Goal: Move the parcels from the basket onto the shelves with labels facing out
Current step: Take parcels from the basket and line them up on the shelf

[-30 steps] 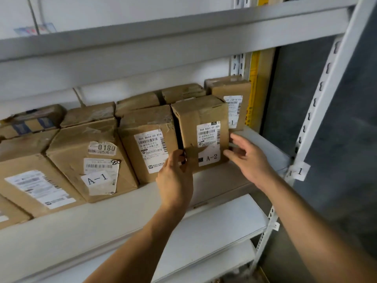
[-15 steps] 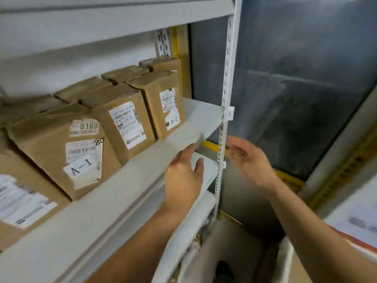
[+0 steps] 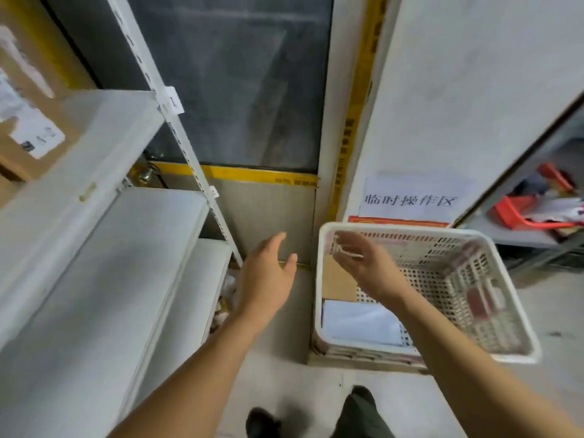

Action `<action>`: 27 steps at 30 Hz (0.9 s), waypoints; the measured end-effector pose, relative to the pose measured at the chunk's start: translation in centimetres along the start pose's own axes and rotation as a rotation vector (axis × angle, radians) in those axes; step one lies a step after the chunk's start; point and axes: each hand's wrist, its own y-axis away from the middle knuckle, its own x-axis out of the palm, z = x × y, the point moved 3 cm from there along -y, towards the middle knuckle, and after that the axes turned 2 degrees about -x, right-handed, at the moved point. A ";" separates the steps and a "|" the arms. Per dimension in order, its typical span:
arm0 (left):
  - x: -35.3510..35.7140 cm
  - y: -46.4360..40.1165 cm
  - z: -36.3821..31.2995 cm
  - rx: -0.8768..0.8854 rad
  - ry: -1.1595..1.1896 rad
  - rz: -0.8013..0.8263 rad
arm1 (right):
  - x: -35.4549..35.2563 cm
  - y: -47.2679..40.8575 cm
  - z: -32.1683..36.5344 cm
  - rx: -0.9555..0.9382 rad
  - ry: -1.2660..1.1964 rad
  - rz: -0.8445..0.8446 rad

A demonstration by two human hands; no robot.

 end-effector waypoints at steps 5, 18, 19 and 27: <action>8.6 1.3 -4.1 -0.079 -0.036 0.170 | -4.7 2.6 -10.1 0.176 -0.032 0.014; 29.3 1.0 -0.8 -0.378 -0.072 0.549 | -5.7 3.5 -30.1 0.602 -0.146 0.166; 30.9 0.7 0.2 -0.399 -0.059 0.568 | -5.0 3.3 -31.5 0.634 -0.157 0.172; 43.7 -2.3 9.4 -0.686 -0.133 0.641 | 0.3 0.6 -41.7 0.867 -0.109 0.192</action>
